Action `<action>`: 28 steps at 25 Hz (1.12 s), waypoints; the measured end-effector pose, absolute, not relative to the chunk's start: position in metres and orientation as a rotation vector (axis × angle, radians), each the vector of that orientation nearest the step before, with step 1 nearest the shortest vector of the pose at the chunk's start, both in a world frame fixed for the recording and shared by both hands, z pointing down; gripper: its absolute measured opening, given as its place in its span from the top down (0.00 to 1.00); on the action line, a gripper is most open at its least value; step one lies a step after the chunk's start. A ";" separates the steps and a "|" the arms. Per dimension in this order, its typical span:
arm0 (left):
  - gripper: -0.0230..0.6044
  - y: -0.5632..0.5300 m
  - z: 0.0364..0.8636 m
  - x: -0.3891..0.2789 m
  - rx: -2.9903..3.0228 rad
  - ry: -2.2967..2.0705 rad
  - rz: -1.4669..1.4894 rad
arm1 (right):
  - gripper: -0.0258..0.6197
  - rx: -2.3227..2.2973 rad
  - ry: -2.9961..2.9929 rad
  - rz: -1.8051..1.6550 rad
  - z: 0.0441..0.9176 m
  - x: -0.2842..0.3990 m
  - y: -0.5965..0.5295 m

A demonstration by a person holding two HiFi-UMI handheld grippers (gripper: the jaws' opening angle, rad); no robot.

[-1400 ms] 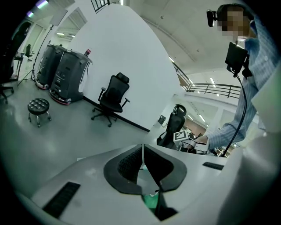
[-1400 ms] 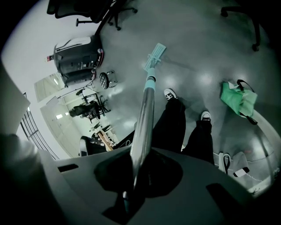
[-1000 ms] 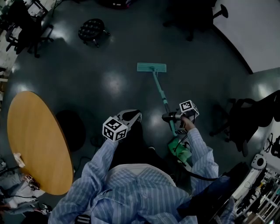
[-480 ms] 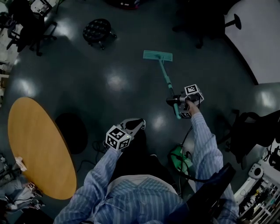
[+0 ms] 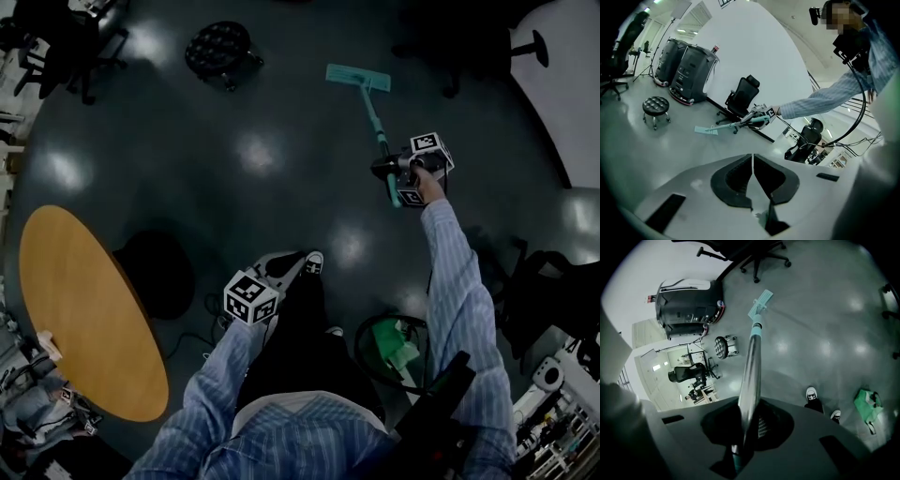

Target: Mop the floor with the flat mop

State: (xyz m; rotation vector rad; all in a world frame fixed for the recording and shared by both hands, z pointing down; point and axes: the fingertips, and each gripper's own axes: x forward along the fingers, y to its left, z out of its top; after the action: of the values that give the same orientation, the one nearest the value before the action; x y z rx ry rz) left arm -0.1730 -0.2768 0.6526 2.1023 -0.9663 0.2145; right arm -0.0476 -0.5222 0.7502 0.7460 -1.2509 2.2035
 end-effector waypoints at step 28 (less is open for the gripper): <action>0.94 -0.234 0.627 -0.135 2.167 -0.928 0.200 | 0.88 0.763 -1.248 2.245 0.745 -0.001 -0.405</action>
State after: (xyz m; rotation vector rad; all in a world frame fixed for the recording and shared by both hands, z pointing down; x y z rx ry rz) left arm -0.1355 -0.2338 0.6275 2.1668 -0.9284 0.2001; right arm -0.0012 -0.4052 0.7449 0.7625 -1.2476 2.2452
